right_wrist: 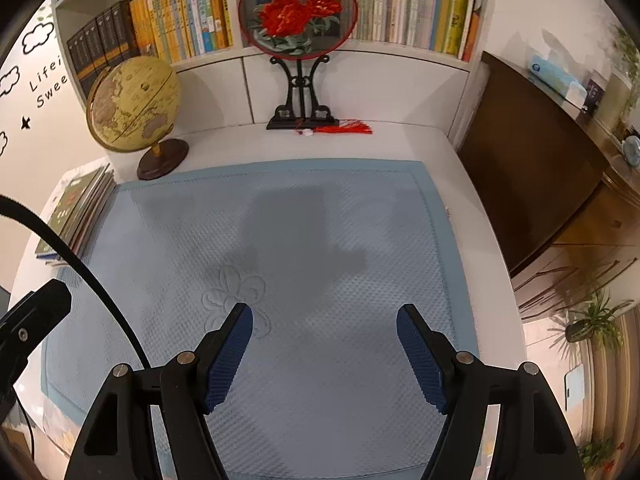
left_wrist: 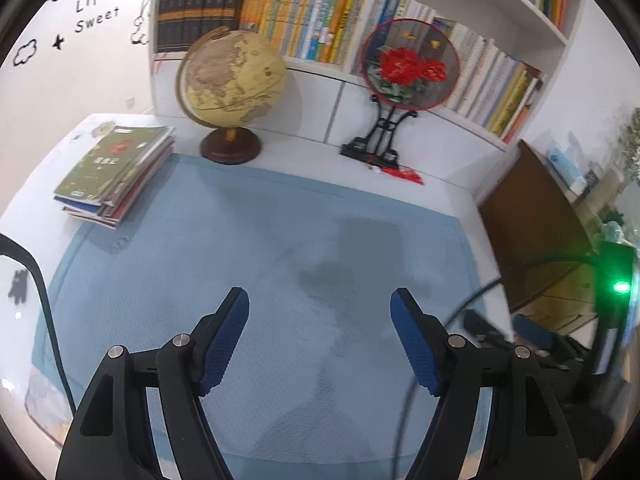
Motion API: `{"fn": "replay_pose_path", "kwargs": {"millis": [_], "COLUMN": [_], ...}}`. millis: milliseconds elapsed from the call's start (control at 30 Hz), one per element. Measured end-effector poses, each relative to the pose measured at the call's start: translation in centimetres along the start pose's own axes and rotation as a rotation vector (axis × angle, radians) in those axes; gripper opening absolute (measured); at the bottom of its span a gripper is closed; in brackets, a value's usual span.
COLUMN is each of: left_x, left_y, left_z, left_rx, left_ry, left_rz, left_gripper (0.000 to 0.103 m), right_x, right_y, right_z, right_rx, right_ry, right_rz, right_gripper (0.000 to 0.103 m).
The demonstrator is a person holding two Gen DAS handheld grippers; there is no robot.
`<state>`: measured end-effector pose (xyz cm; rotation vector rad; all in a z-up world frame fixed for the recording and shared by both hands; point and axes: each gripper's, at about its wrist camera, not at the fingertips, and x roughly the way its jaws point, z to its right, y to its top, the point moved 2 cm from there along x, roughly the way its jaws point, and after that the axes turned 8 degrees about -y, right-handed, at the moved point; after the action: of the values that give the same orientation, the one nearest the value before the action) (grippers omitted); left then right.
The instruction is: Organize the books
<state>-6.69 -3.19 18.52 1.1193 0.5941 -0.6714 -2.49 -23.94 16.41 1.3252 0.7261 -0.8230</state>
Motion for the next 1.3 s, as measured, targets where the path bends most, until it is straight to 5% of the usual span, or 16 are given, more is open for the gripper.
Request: {"fn": "replay_pose_path", "kwargs": {"millis": [267, 533, 933, 1133, 1300], "left_x": [-0.4, -4.7, -6.6, -6.2, -4.7], "left_y": [-1.0, -0.8, -1.8, -1.3, -0.7], "left_z": [-2.0, -2.8, -3.3, -2.2, -0.5], "left_rx": [0.02, 0.028, -0.038, -0.07, -0.02], "left_ry": [0.157, 0.32, 0.316, 0.242, 0.292], "left_rz": [0.003, 0.149, 0.076, 0.089, 0.072], "left_gripper": [0.072, 0.084, 0.084, 0.084, 0.084], "right_x": [-0.6, -1.7, -2.4, -3.7, -3.8], "right_y": [1.3, 2.8, 1.3, 0.9, 0.5], "right_z": [-0.2, -2.7, -5.5, -3.9, -2.5], "right_rx": [-0.008, -0.065, -0.15, -0.143, -0.109], "right_ry": [0.05, 0.118, 0.222, 0.19, 0.178], "right_rz": [0.09, 0.173, 0.174, 0.205, 0.184], "right_gripper": [0.073, 0.073, 0.074, 0.075, 0.076]}}
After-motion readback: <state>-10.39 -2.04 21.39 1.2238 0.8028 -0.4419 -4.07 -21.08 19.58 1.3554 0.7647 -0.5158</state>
